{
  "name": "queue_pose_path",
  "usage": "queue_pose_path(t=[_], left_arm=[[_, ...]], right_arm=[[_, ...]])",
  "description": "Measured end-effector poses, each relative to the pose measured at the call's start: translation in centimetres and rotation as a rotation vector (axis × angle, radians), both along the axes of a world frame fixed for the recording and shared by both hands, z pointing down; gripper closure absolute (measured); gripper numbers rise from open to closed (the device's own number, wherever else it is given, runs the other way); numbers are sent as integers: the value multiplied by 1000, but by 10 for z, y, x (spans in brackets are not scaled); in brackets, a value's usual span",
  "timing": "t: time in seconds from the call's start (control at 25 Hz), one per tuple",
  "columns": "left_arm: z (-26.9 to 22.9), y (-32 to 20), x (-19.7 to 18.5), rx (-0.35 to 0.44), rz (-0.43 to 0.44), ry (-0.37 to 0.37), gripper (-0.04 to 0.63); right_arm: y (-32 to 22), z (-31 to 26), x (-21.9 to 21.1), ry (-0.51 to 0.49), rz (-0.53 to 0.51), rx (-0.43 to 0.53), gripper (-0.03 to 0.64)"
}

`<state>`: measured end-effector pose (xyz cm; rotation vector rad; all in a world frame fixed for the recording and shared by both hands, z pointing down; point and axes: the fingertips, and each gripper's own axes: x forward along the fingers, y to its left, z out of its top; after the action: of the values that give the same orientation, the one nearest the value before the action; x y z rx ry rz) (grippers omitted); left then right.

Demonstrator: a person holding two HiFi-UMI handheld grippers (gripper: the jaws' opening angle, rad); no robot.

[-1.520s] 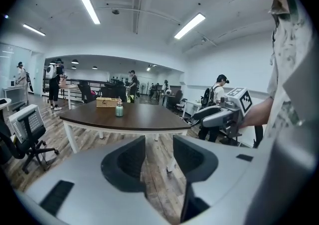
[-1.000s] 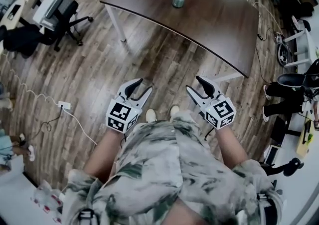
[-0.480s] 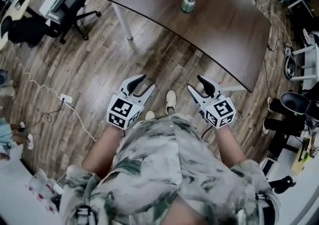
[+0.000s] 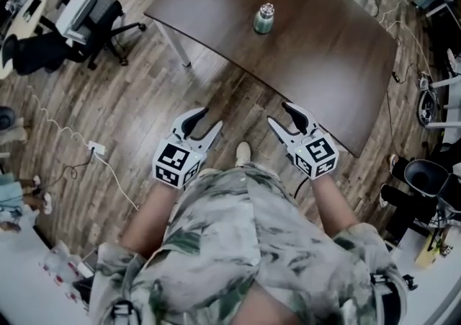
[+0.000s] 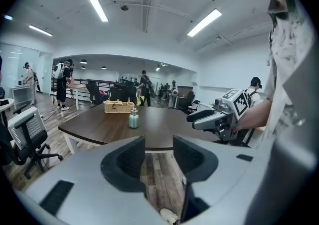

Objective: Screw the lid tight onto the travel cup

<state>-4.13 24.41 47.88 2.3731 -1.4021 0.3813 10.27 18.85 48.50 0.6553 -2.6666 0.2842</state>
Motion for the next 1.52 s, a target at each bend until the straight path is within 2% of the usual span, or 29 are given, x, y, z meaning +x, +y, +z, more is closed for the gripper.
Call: queue_pose_path(t=[0.4, 0.72, 1.0, 1.52], left_arm=[[-1, -72, 28, 2, -73, -21, 416], [0, -108, 24, -9, -58, -18, 416], [1, -157, 4, 13, 21, 9, 416], [6, -268, -88, 8, 229, 22, 416]], right_arm=[[-87, 17, 25, -21, -47, -9, 364], [-121, 27, 25, -21, -22, -15, 364], [-153, 36, 10, 6, 52, -21, 364], [-245, 46, -68, 36, 274, -35, 348]])
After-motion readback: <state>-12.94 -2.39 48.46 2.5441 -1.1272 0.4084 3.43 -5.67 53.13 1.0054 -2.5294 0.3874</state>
